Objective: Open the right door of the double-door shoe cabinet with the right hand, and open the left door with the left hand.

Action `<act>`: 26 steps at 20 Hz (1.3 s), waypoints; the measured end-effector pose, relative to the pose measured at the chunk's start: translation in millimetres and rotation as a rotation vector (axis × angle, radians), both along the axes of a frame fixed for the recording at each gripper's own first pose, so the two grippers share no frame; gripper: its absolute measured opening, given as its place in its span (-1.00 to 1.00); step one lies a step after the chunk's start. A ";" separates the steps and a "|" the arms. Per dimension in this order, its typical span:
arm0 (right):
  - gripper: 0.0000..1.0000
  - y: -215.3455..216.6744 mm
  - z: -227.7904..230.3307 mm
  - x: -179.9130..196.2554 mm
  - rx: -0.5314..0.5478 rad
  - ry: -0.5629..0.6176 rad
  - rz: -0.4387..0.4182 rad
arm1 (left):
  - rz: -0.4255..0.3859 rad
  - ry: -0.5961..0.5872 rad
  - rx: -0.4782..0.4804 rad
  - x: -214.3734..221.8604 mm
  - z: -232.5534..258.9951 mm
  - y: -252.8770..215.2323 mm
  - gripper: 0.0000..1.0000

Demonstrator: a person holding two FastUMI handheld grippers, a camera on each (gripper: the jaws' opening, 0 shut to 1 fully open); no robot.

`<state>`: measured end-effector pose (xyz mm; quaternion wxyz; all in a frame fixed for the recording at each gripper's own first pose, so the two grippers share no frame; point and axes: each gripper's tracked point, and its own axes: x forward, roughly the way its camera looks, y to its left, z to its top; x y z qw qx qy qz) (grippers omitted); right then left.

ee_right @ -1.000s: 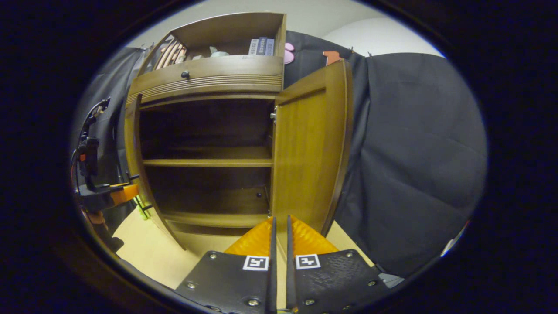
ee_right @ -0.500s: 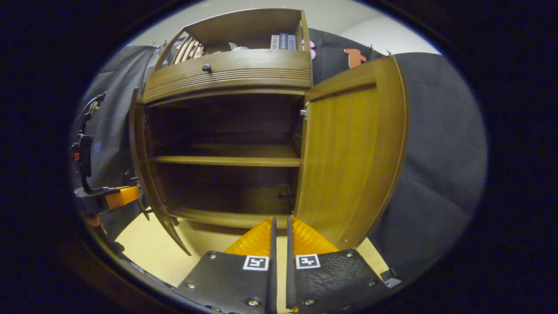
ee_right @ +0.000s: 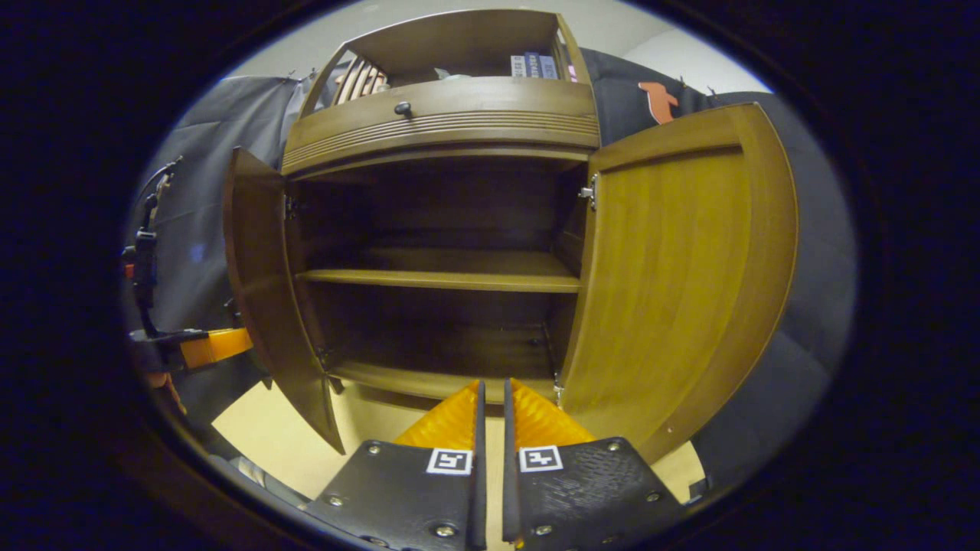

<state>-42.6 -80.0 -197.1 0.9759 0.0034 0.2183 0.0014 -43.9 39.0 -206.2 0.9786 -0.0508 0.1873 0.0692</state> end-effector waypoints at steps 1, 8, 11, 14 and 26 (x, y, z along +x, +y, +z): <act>-0.83 2.6 0.1 2.0 0.003 0.000 0.006 | 0.004 0.001 -0.005 -1.6 0.4 3.1 -0.82; -0.83 19.9 -4.7 6.0 0.028 0.011 0.035 | 0.091 -0.005 0.046 -22.6 4.3 49.4 -0.98; -0.83 30.9 -5.0 9.2 0.033 0.015 0.062 | 0.090 -0.015 0.035 -32.2 5.0 66.4 -0.99; -0.83 44.2 -4.6 11.0 0.037 0.014 0.091 | 0.075 -0.017 0.038 -36.8 7.4 87.2 -0.99; -0.82 63.4 -9.1 15.1 0.049 0.026 0.137 | 0.153 -0.068 0.070 -57.9 30.2 134.1 -0.99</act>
